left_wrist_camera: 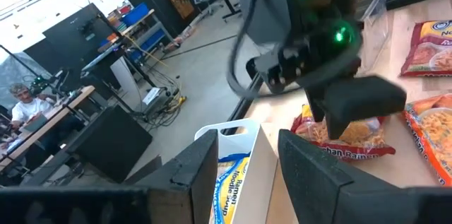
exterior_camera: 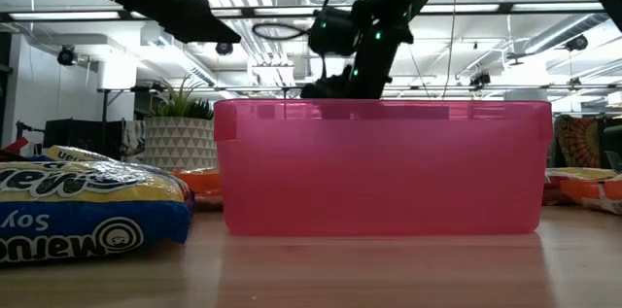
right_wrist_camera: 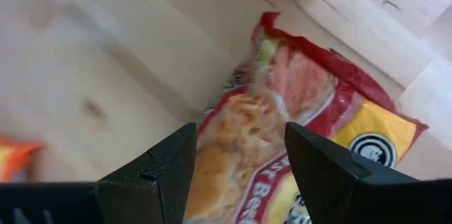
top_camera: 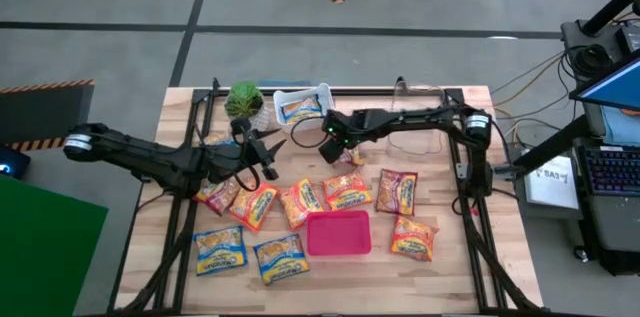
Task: Sort Maruchan noodles
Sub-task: Put the red noodle pack into the transparent bin
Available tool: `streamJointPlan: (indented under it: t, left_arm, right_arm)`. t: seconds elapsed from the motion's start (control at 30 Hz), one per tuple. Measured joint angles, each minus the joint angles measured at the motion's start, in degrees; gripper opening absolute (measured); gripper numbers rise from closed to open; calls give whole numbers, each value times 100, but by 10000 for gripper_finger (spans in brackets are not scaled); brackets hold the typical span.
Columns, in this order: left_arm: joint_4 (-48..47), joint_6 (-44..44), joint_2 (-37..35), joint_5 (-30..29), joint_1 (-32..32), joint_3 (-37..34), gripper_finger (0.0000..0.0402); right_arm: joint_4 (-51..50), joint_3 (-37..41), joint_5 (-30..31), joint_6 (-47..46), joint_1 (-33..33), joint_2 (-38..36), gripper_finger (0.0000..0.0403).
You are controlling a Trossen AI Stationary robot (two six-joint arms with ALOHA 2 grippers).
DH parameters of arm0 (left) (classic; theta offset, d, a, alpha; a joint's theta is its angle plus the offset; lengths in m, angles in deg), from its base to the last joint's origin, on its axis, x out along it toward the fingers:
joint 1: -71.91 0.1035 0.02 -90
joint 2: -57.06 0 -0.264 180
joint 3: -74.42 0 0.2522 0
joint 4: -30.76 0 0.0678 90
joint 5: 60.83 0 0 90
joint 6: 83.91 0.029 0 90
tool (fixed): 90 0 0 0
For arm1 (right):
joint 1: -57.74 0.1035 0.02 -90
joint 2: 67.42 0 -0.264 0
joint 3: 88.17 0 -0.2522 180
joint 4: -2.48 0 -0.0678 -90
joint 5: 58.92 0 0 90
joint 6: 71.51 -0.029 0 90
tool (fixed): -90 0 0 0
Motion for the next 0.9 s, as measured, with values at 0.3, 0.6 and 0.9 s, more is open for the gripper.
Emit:
streamJointPlan:
  t: [0.3, 0.6, 0.9]
  left_arm:
    - [17, 0, 0, 1, 0, 0, 132]
    - [29, 0, 0, 0, 0, 7, 131]
    - [31, 1, 0, 0, 0, 9, 131]
  right_arm:
    - [332, -2, 170, 48, 0, 413, 204]
    - [368, -9, 167, 109, 5, 489, 100]
    - [330, 7, 140, 326, 91, 264, 14]
